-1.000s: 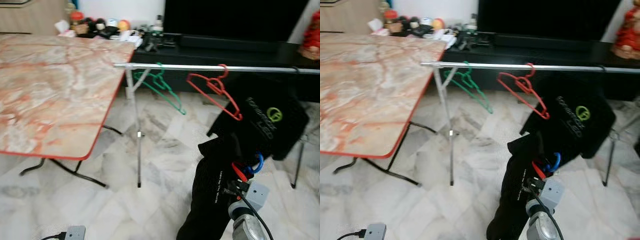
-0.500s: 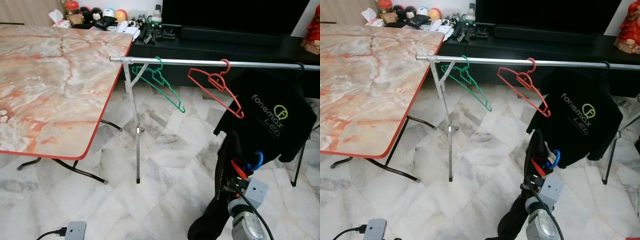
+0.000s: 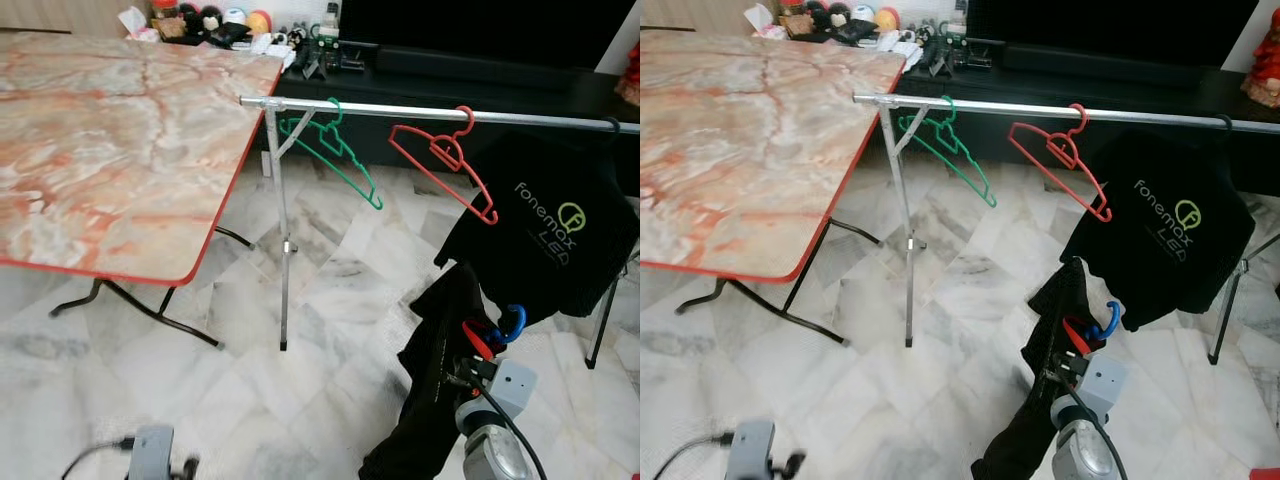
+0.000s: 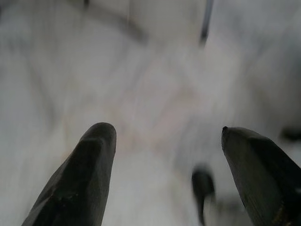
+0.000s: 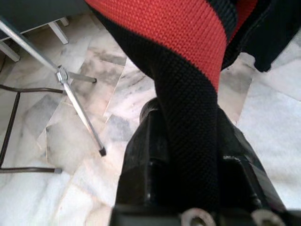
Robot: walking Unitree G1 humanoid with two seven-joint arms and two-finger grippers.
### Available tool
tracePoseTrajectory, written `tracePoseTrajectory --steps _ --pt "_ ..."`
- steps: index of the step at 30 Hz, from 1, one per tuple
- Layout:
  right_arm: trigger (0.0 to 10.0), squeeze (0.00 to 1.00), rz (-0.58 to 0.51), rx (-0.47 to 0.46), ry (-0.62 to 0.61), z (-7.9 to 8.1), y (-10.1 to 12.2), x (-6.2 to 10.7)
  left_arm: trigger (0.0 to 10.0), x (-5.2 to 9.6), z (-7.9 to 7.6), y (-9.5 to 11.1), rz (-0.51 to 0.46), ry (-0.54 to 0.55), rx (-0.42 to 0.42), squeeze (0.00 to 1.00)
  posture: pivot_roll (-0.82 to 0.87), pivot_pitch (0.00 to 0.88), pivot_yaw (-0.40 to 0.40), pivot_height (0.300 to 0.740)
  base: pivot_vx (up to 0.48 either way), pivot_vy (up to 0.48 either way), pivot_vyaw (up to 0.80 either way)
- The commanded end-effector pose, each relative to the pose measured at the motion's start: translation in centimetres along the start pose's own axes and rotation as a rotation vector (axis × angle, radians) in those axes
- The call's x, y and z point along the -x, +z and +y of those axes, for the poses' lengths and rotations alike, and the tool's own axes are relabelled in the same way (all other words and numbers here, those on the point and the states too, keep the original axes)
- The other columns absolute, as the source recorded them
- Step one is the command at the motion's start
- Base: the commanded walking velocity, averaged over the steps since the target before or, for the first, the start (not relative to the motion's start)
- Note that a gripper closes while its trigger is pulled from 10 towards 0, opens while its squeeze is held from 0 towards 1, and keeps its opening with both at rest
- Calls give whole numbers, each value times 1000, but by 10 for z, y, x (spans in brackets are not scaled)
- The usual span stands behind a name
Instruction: Hang hanger
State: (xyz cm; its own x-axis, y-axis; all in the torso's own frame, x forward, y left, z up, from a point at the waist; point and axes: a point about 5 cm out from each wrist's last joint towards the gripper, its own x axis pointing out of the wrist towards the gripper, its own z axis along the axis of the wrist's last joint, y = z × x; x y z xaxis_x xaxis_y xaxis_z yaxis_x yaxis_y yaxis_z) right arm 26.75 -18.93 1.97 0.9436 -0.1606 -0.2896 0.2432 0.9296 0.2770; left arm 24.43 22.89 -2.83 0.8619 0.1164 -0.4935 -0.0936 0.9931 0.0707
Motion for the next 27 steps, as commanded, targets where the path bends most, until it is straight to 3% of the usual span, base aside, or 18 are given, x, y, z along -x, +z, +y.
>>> tracePoseTrajectory --steps 1,8,19,27 --pt "10000 0 -16 7 -6 -2 1 0 10000 -1 -6 5 -31 -26 20 0 98 141 -28 740 -285 0 0" --pt "10000 0 -15 4 -6 -1 1 0 10000 -2 -11 7 -52 -59 -9 0 96 143 -29 740 -284 0 0" --pt "10000 0 -17 6 5 2 3 -3 10000 -7 -23 35 -192 -139 -6 0 97 137 -31 740 -294 0 0" --pt "10000 0 -16 15 19 2 4 -5 10000 -8 -29 42 -223 -167 -2 0 96 125 -36 740 -322 0 0"
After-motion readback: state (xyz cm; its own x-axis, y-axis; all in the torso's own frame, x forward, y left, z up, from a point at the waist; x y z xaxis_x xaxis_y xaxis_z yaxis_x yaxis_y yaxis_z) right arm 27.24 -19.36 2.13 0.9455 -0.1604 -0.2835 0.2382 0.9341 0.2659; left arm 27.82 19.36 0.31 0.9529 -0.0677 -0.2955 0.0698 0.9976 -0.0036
